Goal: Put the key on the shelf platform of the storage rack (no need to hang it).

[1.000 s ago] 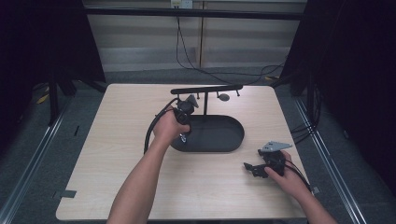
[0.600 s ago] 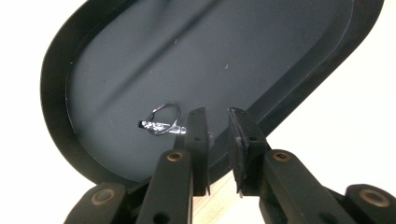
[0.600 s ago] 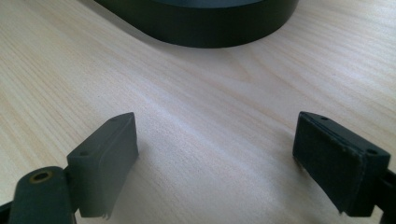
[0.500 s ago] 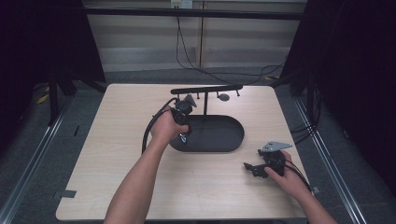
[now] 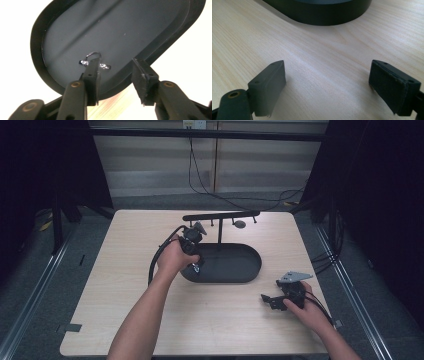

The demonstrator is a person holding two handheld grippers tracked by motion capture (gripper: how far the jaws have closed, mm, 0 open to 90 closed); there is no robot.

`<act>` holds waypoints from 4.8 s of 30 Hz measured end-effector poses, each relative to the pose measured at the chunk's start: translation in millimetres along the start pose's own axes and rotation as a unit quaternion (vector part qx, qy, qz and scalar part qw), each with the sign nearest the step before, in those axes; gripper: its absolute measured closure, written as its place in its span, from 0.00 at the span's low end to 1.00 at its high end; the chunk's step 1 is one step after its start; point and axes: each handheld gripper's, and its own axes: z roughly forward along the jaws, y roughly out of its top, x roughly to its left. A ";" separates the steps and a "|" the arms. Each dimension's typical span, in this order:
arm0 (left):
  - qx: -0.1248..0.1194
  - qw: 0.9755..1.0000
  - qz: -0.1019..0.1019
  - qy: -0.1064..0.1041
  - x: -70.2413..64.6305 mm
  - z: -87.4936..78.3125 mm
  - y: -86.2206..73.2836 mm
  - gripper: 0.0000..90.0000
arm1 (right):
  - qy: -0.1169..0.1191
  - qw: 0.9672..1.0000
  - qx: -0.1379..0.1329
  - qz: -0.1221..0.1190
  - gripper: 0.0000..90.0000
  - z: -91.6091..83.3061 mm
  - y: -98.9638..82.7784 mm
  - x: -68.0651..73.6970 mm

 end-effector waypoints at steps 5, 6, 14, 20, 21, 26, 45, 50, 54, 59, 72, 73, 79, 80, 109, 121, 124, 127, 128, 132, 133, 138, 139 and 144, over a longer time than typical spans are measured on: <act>-0.007 1.000 0.002 0.000 0.2 -2.4 -3.1 0.59 | 0.000 1.000 0.000 0.001 0.15 0.0 0.0 0.1; -0.006 1.000 0.005 0.002 0.7 -3.4 -3.6 0.58 | 0.000 1.000 0.000 0.000 0.15 0.0 0.0 0.1; -0.014 1.000 0.005 0.009 3.6 -14.2 -11.5 0.52 | 0.000 1.000 0.000 0.000 0.15 0.0 0.0 0.1; -0.021 1.000 0.005 0.014 5.2 -18.8 -18.7 0.50 | 0.000 1.000 0.001 0.002 0.15 -0.1 0.0 0.3; -0.021 1.000 0.006 0.013 6.1 -19.2 -20.0 0.50 | 0.000 1.000 0.001 0.001 0.15 -0.1 0.0 0.2; -0.024 1.000 0.003 0.013 9.7 -21.3 -27.1 0.49 | 0.000 1.000 0.001 0.001 0.15 -0.1 0.0 0.2; -0.031 0.999 -0.006 0.017 28.3 -28.4 -61.7 0.44 | 0.000 1.000 0.002 0.001 0.15 -0.2 0.0 0.2; -0.035 0.999 -0.011 0.022 35.0 -30.9 -71.4 0.43 | 0.000 1.000 0.002 0.001 0.15 -0.2 0.0 0.2; -0.035 0.999 -0.017 0.023 38.0 -32.6 -76.7 0.42 | 0.000 1.000 0.002 0.001 0.15 -0.2 0.0 0.2; -0.037 0.999 -0.021 0.024 41.9 -34.7 -84.0 0.39 | 0.000 1.000 0.002 0.000 0.15 -0.2 0.0 0.1; -0.047 0.998 -0.026 0.027 51.9 -39.2 -102.4 0.31 | 0.000 1.000 0.001 0.001 0.15 -0.1 0.0 0.2; -0.046 0.998 -0.025 0.027 52.5 -39.4 -103.4 0.31 | 0.000 1.000 0.002 0.001 0.15 -0.2 0.0 0.2; -0.048 0.998 -0.031 0.027 57.8 -40.4 -111.8 0.30 | 0.000 1.000 0.002 0.001 0.15 -0.2 0.0 0.2; -0.047 0.998 -0.032 0.027 58.7 -40.5 -113.3 0.30 | 0.000 1.000 0.002 0.001 0.15 -0.2 0.0 0.2; -0.045 0.998 -0.046 0.024 73.5 -31.5 -152.9 0.29 | 0.000 1.000 0.002 0.001 0.15 -0.2 0.0 0.2; -0.040 0.998 -0.052 0.025 80.2 -29.5 -168.5 0.29 | 0.000 1.000 0.002 0.001 0.15 -0.2 0.0 0.2; -0.048 0.997 -0.060 0.027 80.5 -29.3 -172.2 0.29 | 0.000 1.000 0.002 0.001 0.15 -0.2 0.0 0.2; -0.043 0.997 -0.052 0.027 81.7 -29.8 -173.7 0.29 | 0.000 1.000 0.002 0.001 0.15 -0.2 0.0 0.2; -0.043 0.997 -0.052 0.028 81.8 -29.5 -174.4 0.29 | 0.000 1.000 0.002 0.001 0.15 -0.2 0.0 0.2; -0.044 0.997 -0.052 0.028 82.3 -28.5 -177.8 0.29 | 0.000 1.000 0.002 0.001 0.15 -0.2 0.0 0.2; -0.044 0.997 -0.055 0.028 82.4 -28.0 -178.9 0.29 | 0.000 1.000 0.002 0.001 0.15 -0.2 0.0 0.2; -0.040 0.997 -0.056 0.028 83.8 -26.5 -182.9 0.29 | 0.000 1.000 0.002 0.001 0.15 -0.2 0.0 0.2; -0.038 0.997 -0.055 0.027 84.1 -26.2 -183.8 0.29 | 0.000 1.000 0.002 0.001 0.15 -0.2 0.0 0.2; -0.040 0.997 -0.057 0.025 84.6 -24.4 -187.0 0.29 | 0.000 1.000 0.002 0.001 0.15 -0.2 0.0 0.2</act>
